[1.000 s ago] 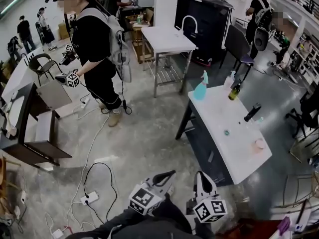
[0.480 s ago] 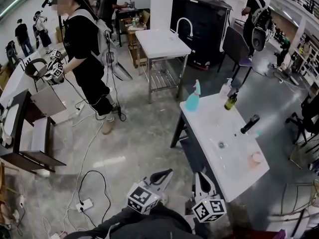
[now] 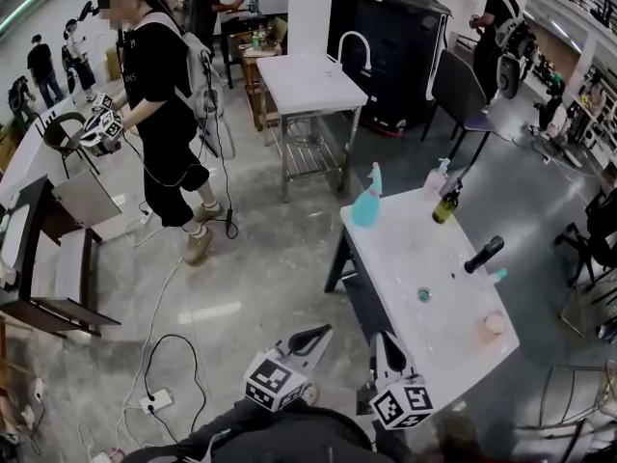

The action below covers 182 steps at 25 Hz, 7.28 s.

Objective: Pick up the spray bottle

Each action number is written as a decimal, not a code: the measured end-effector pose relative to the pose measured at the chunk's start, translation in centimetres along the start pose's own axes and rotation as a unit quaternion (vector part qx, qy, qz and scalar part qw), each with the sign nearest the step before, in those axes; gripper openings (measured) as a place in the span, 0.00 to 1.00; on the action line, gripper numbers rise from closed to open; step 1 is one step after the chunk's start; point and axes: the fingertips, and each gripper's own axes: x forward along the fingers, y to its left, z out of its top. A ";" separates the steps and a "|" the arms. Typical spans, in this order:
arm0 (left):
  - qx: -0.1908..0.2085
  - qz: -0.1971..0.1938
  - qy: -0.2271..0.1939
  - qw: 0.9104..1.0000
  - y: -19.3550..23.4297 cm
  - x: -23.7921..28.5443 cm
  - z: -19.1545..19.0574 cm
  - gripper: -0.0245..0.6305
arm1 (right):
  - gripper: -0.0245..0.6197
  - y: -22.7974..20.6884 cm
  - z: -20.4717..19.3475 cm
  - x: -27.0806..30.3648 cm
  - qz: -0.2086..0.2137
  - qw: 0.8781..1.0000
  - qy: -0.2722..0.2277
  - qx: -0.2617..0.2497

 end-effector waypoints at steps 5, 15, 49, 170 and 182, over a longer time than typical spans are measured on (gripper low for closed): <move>0.003 0.006 -0.004 1.000 0.8 1.2 -0.1 0.05 | 0.06 -1.0 0.1 1.3 0.005 1.000 -0.001 0.000; 0.014 0.044 -0.001 0.999 1.7 -0.3 -0.5 0.05 | 0.06 0.3 -1.1 1.6 0.030 0.999 0.016 0.010; -0.001 0.018 -0.014 1.000 16.9 14.4 6.2 0.05 | 0.06 -5.9 6.1 20.8 0.011 1.000 0.003 0.013; 0.000 -0.231 0.056 0.971 13.1 34.8 8.0 0.05 | 0.13 -24.8 13.4 18.9 -0.315 0.943 -0.074 -0.071; -0.003 -0.195 0.053 0.979 14.4 34.8 7.9 0.05 | 0.14 -25.4 13.3 20.0 -0.288 0.953 -0.069 -0.070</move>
